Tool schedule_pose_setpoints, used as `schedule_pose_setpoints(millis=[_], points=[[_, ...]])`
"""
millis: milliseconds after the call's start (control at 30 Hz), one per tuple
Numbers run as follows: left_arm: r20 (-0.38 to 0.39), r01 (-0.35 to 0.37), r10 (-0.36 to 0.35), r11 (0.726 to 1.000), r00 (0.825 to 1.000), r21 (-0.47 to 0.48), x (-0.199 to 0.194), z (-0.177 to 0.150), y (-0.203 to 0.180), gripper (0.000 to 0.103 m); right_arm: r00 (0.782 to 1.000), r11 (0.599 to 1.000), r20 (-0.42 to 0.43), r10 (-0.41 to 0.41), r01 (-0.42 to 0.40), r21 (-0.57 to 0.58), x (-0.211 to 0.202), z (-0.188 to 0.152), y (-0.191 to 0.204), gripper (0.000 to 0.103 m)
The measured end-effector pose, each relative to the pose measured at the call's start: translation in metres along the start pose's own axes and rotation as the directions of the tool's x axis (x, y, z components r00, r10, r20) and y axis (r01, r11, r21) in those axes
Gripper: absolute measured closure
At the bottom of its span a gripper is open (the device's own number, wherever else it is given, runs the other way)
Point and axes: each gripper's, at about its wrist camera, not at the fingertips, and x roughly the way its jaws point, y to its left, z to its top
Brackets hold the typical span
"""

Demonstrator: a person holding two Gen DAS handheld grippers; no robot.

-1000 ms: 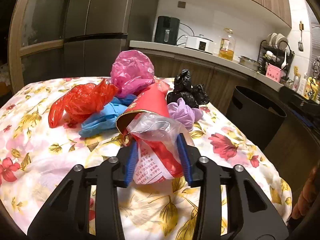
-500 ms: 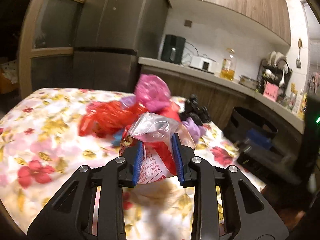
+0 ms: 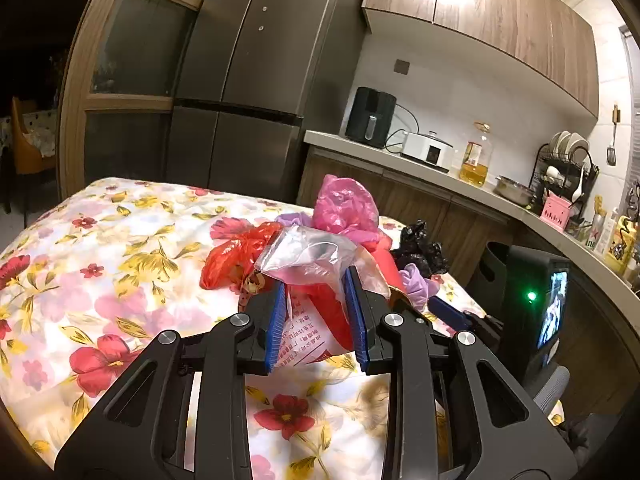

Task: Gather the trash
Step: 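Grasp the red-and-gold paper cup with the right tool while the left tool holds the clear bag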

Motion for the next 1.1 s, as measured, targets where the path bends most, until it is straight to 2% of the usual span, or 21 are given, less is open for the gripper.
schedule_pose_setpoints(millis=[67, 133, 267, 633, 867, 1100], points=[[-0.004, 0.003, -0.003, 1.0, 1.0, 0.002, 0.001, 0.0, -0.001, 0.075, 1.0, 1.0, -0.01, 0.009, -0.009, -0.001, 0.002, 0.0, 0.0, 0.079], [-0.004, 0.003, -0.003, 1.0, 1.0, 0.005, 0.002, 0.0, -0.002, 0.075, 1.0, 1.0, -0.008, 0.016, -0.016, -0.004, 0.001, 0.001, 0.0, 0.09], [-0.003, 0.0, 0.0, 1.0, 1.0, 0.007, 0.002, 0.001, -0.003, 0.075, 1.0, 1.0, 0.023, 0.014, -0.013, -0.022, -0.007, 0.002, 0.001, 0.099], [-0.001, 0.007, -0.007, 1.0, 1.0, 0.02, -0.001, 0.002, -0.01, 0.075, 0.994, 1.0, 0.107, 0.018, -0.019, 0.015, -0.054, 0.005, -0.02, 0.099], [0.004, 0.024, -0.024, 0.999, 1.0, 0.045, -0.007, 0.004, -0.032, 0.075, 0.987, 0.999, 0.158, 0.006, -0.012, 0.033, -0.086, 0.008, -0.036, 0.099], [0.008, 0.076, -0.077, 0.994, 0.997, 0.083, -0.003, 0.009, -0.063, 0.075, 0.977, 0.998, 0.211, -0.043, 0.03, 0.062, -0.115, 0.013, -0.063, 0.099]])
